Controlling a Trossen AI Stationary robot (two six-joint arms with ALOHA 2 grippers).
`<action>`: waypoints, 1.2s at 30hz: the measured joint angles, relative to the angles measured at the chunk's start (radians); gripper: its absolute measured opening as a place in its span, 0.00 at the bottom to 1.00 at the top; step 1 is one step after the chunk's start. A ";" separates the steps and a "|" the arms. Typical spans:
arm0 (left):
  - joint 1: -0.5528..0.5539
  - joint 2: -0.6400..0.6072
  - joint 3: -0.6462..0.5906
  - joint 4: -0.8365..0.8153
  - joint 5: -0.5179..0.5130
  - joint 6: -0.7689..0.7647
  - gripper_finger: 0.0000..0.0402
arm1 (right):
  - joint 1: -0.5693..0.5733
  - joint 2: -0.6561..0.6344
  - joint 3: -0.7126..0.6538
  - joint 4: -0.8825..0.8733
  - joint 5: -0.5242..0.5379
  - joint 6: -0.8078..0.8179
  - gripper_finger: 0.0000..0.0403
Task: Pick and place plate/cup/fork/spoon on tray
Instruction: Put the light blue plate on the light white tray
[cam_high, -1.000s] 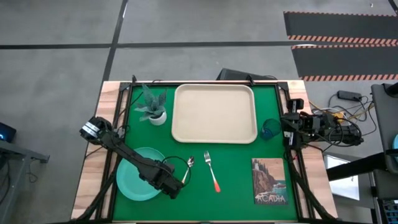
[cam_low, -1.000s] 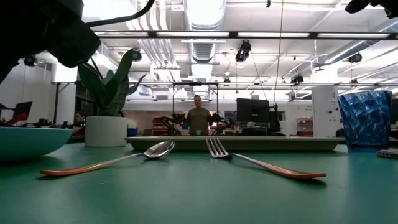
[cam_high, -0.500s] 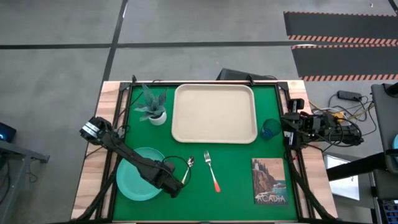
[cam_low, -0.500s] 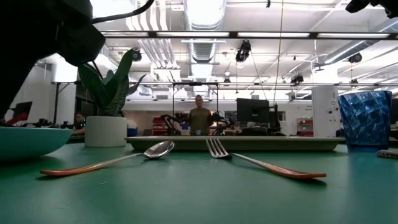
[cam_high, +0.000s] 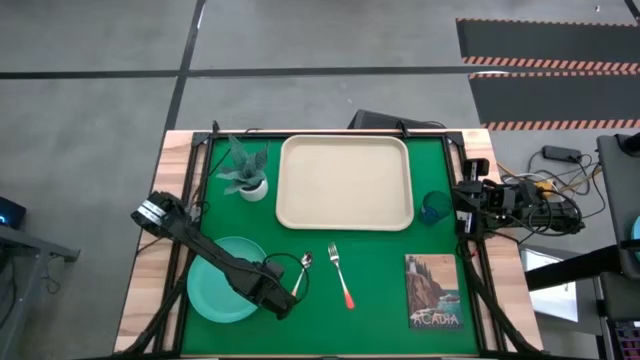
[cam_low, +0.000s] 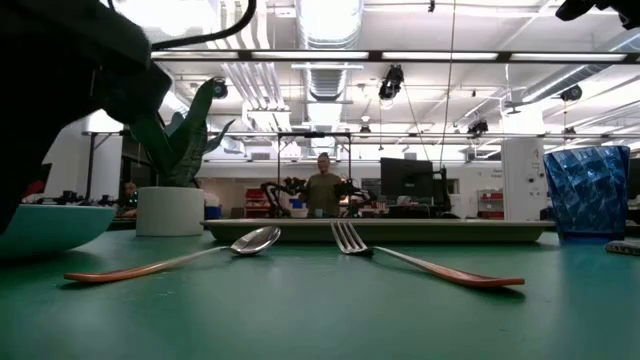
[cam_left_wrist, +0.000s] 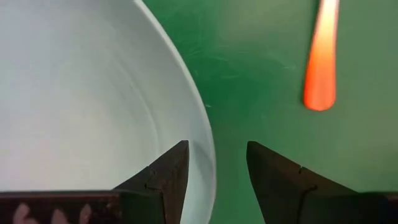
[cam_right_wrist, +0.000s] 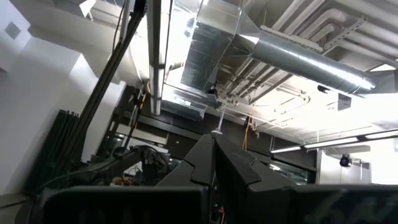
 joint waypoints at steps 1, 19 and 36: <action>0.000 0.004 0.002 0.000 0.000 0.001 0.37 | 0.000 0.000 0.000 0.000 0.000 0.000 0.02; -0.011 0.005 -0.008 -0.005 -0.023 -0.007 0.14 | 0.000 0.000 0.000 0.001 0.000 -0.014 0.02; -0.012 0.003 0.030 -0.043 -0.021 -0.008 0.01 | 0.000 0.000 0.000 0.002 0.000 -0.015 0.02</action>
